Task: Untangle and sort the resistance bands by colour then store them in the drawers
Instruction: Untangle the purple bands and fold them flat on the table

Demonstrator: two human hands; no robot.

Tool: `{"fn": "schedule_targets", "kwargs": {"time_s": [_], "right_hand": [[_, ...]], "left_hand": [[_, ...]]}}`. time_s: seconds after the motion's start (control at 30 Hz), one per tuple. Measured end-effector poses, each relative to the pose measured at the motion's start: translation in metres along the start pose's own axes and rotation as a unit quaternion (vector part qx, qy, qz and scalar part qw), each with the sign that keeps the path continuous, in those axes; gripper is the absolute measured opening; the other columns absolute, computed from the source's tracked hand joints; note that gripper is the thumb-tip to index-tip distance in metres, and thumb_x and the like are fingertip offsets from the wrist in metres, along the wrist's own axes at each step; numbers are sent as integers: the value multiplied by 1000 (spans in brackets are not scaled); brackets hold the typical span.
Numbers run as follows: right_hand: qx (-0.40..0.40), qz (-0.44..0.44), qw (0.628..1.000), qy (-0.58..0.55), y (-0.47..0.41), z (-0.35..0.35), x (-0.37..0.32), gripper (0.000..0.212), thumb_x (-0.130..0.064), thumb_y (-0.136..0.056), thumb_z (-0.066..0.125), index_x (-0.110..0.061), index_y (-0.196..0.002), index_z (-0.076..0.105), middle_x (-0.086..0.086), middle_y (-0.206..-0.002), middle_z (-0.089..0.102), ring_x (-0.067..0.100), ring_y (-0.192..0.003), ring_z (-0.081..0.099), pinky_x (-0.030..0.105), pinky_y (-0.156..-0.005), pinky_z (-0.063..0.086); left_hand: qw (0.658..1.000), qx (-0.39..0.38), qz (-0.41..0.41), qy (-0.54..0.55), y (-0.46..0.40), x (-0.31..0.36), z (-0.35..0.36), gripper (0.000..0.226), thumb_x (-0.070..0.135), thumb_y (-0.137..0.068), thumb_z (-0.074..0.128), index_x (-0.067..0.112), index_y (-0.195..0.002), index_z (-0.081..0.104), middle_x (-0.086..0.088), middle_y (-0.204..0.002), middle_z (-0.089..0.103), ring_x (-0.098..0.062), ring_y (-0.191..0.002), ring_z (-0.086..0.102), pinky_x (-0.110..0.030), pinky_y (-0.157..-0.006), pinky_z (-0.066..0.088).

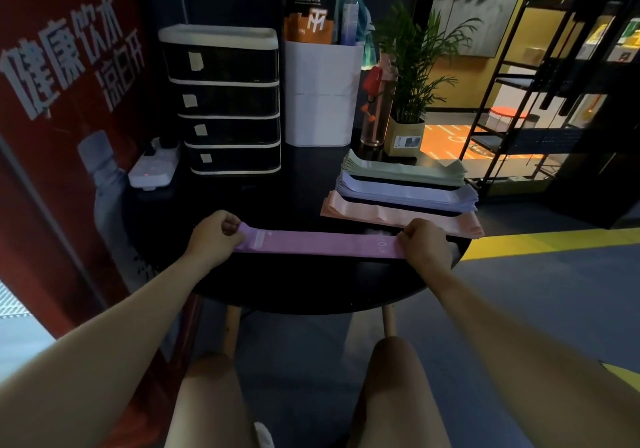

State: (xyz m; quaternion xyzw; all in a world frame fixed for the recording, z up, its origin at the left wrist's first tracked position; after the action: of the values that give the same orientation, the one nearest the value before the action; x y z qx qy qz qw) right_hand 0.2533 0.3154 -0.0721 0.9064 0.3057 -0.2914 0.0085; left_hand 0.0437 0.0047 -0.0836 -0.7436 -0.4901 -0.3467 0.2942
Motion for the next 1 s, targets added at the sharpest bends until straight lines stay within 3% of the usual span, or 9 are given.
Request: {"fn": "schedule_targets", "kwargs": {"time_s": [0.2,0.3,0.43,0.5,0.57,0.63,0.7,0.8,1.0], "right_hand": [[17,-50,998,32,8,2,-4,18,-13,-93,43,-3,-98,57,15,-109,54,33,-92,55,35,-71,41],[26,-66,996,63,10,-3,-9,24,-15,-92,46,-6,-113,54,14,-119,46,33,-106,49,38,-78,42],[41,-189,977,83,17,-4,-52,31,-14,-88,58,-9,-119,57,13,-120,49,31,-117,41,38,-92,39],[8,-268,962,40,27,8,-86,28,-16,-87,61,-10,-114,62,11,-115,55,30,-111,47,36,-91,40],[-81,-326,942,19,40,34,-115,31,-21,-86,63,-13,-116,63,10,-115,58,28,-111,50,36,-91,42],[-180,-344,921,32,52,65,-129,46,-33,-85,65,-17,-127,56,7,-127,51,26,-122,44,40,-101,39],[-230,-339,911,54,56,87,-135,61,-46,-82,65,-24,-135,47,3,-137,43,25,-130,36,45,-107,33],[-229,-335,912,60,57,95,-138,64,-50,-83,61,-27,-140,41,0,-142,40,25,-131,35,46,-109,31],[-179,-374,909,55,61,96,-144,54,-49,-87,56,-25,-135,46,-3,-136,45,23,-125,40,40,-101,33]], "left_hand": [[999,6,51,-2,-1,-2,7,22,0,-84,62,3,-105,60,-8,-102,51,-18,-87,51,-28,-78,41],[998,3,60,4,-3,-2,6,25,-2,-83,63,4,-107,59,-8,-109,49,-17,-94,49,-29,-85,42],[997,5,73,13,-1,-3,9,26,-3,-83,62,6,-108,60,-11,-115,56,-16,-98,50,-26,-85,39],[997,10,79,19,1,-3,8,26,0,-85,61,9,-109,60,-9,-117,56,-15,-101,51,-25,-87,39],[996,16,86,27,4,-2,6,27,3,-87,61,10,-113,60,-4,-117,54,-13,-103,49,-24,-88,38],[994,21,95,38,8,1,6,28,6,-88,60,11,-116,59,-1,-117,52,-10,-104,48,-22,-90,37],[994,17,97,52,10,2,7,30,7,-89,60,12,-119,59,2,-118,52,-8,-107,48,-21,-92,37],[994,2,95,58,8,-2,10,28,11,-92,57,17,-120,60,3,-123,56,-9,-113,50,-21,-94,37],[996,-2,79,33,1,-12,12,25,14,-95,52,20,-118,60,2,-126,57,-13,-116,52,-21,-94,37]]}}
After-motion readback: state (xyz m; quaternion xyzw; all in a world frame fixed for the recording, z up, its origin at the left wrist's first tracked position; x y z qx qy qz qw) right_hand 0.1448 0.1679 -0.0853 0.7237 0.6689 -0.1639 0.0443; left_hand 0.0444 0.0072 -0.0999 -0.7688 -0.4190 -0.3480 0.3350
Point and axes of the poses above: each hand's wrist, its own y-axis away from the middle knuckle, its own z-axis out of the palm, x = y × z, the point moved 8 cm from there along -y, towards the middle knuckle
